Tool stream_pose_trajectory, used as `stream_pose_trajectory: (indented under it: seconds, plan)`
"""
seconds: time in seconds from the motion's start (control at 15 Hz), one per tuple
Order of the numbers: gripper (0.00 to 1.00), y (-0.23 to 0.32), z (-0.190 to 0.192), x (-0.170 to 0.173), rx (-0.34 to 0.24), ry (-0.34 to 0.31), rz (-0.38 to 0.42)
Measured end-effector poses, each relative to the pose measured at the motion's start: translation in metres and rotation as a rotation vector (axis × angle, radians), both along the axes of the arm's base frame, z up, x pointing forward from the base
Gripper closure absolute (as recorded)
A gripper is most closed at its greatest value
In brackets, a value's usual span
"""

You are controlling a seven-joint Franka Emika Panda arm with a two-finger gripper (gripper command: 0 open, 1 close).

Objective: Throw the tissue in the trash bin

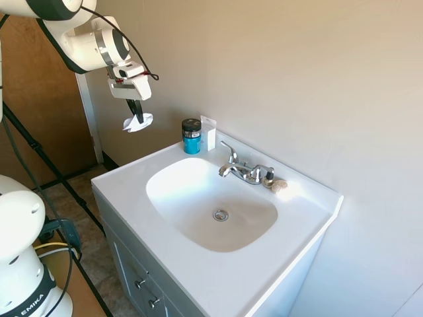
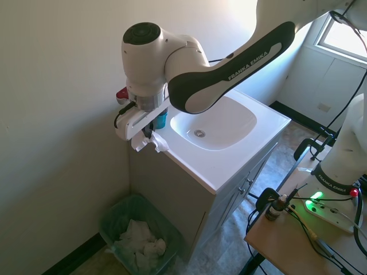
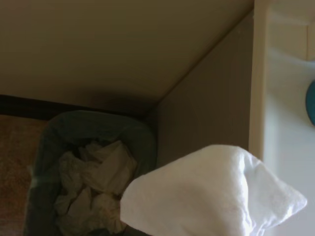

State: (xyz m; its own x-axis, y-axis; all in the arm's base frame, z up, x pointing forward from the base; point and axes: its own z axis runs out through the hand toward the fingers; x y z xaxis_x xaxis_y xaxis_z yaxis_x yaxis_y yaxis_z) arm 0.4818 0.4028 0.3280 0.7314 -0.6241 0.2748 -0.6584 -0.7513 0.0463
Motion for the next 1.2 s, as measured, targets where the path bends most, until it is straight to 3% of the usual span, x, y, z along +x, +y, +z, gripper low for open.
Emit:
stream_pose_trajectory:
  seconds: [0.47, 1.2]
  plan:
    - [0.00, -0.0017, -0.0113, 0.0052, -0.035, 0.015, -0.013]
    - [0.00, 0.0008, -0.0119, 0.0024, -0.040, 0.018, -0.008]
